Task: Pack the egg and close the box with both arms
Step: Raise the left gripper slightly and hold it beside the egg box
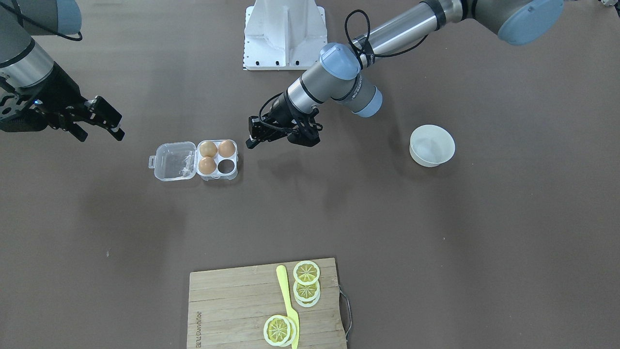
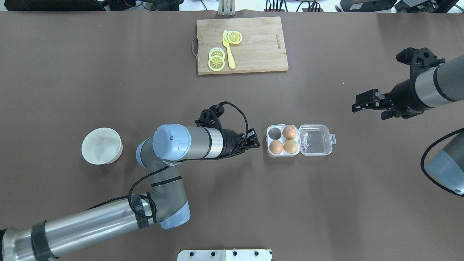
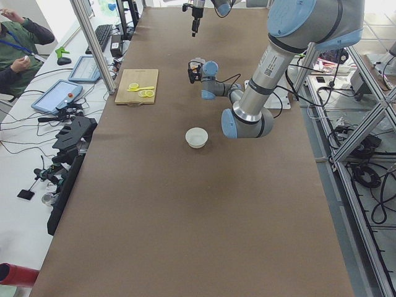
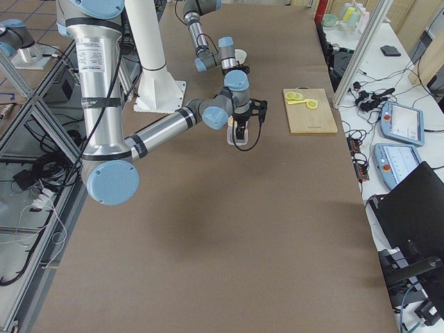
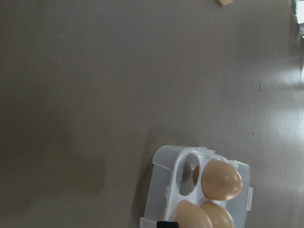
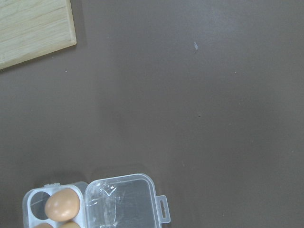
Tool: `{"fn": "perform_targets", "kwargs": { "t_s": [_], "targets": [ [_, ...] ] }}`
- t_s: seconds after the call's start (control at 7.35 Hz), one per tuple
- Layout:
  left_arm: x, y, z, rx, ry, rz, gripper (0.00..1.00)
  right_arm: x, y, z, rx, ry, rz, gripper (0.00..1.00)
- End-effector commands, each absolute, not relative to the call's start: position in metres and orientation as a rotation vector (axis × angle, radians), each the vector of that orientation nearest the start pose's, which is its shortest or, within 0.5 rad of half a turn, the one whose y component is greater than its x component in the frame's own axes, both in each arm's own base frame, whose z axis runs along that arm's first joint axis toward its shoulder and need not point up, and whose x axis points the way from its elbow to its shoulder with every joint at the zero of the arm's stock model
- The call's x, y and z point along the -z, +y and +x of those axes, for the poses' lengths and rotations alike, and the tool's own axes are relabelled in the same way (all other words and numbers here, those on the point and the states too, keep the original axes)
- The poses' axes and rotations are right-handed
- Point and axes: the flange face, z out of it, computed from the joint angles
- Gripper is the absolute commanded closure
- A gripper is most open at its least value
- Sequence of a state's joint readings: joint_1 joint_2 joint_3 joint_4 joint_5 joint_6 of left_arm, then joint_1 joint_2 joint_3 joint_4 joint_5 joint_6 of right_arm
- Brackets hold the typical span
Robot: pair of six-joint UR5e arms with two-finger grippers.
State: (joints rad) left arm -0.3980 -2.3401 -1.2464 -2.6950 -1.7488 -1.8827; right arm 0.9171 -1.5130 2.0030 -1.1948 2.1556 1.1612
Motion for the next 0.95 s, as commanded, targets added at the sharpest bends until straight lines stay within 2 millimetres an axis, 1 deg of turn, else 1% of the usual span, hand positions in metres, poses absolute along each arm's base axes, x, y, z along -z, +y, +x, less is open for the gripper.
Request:
{"fn": "perform_targets", "kwargs": {
  "t_s": [0.0, 0.14, 0.27, 0.41, 0.54, 0.68, 0.82],
  "targets": [
    [-0.198, -0.401, 0.644, 0.464, 1.573, -0.117, 1.00, -0.387, -0.447, -0.243, -0.202, -1.029, 0.110, 0.01],
    [-0.198, -0.405, 0.641, 0.466, 1.574, -0.109, 1.00, -0.389, -0.447, -0.244, -0.192, -1.042, 0.105, 0.01],
    [-0.199, -0.404, 0.642, 0.449, 1.570, -0.094, 1.00, -0.394, -0.447, -0.247, -0.187, -1.041, 0.091, 0.01],
    [-0.202, -0.405, 0.643, 0.430, 1.566, -0.069, 1.00, -0.392, -0.446, -0.248, -0.173, -1.056, 0.071, 0.01],
    [-0.198, -0.405, 0.643, 0.422, 1.569, -0.057, 1.00, -0.390, -0.444, -0.250, -0.157, -1.070, 0.053, 0.01],
    [-0.203, -0.407, 0.647, 0.374, 1.550, -0.004, 1.00, -0.396, -0.446, -0.252, -0.147, -1.087, 0.064, 0.01],
    [-0.197, -0.408, 0.651, 0.357, 1.545, 0.008, 1.00, -0.412, -0.450, -0.256, -0.146, -1.131, 0.063, 0.01]
  ]
}}
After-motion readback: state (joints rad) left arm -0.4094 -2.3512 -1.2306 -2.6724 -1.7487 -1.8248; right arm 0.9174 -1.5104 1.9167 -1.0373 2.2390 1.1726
